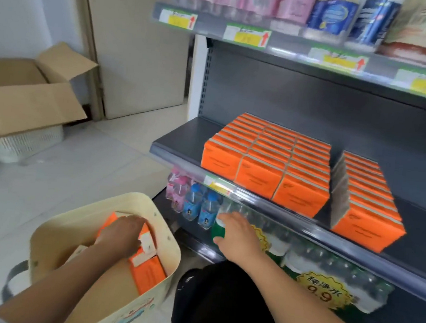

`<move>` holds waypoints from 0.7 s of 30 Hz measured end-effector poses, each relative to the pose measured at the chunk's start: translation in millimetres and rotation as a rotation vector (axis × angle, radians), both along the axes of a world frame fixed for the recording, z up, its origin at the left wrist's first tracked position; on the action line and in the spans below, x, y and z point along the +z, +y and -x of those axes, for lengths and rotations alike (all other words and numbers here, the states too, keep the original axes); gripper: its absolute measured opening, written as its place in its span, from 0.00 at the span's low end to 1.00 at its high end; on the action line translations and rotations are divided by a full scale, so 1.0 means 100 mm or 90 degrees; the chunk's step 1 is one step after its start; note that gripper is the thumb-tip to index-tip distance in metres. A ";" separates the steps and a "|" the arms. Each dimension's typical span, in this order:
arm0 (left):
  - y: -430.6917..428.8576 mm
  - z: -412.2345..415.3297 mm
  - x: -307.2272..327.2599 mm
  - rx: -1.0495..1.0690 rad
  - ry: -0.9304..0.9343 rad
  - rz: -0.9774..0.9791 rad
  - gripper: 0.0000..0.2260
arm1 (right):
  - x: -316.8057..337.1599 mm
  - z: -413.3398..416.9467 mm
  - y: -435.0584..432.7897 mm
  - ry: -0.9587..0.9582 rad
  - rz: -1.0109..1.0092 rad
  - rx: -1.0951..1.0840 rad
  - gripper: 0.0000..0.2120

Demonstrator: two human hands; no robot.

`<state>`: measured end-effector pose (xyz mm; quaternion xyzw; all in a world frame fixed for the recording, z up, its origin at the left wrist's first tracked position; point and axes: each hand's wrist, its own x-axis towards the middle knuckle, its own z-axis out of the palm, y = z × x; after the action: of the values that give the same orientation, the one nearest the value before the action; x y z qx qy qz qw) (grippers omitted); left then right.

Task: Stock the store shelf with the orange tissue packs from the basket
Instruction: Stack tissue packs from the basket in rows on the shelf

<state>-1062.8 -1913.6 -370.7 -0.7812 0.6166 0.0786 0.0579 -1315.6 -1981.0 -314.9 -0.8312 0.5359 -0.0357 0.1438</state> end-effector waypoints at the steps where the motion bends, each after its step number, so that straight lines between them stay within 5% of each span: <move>1: 0.02 -0.08 -0.08 0.005 0.003 -0.009 0.19 | -0.04 -0.10 -0.02 0.004 -0.007 0.008 0.25; 13: 0.04 -0.65 -1.11 0.105 0.063 -0.115 0.16 | -0.58 -0.95 -0.28 0.039 -0.078 0.128 0.26; 21: -0.44 -0.52 -1.59 0.114 0.239 -0.156 0.34 | -0.92 -1.24 -0.43 0.069 -0.142 0.190 0.22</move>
<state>-1010.4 -1957.7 -529.8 -0.7918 0.5305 0.3013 0.0290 -1191.4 -2024.3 -406.9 -0.8812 0.4139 0.0902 0.2099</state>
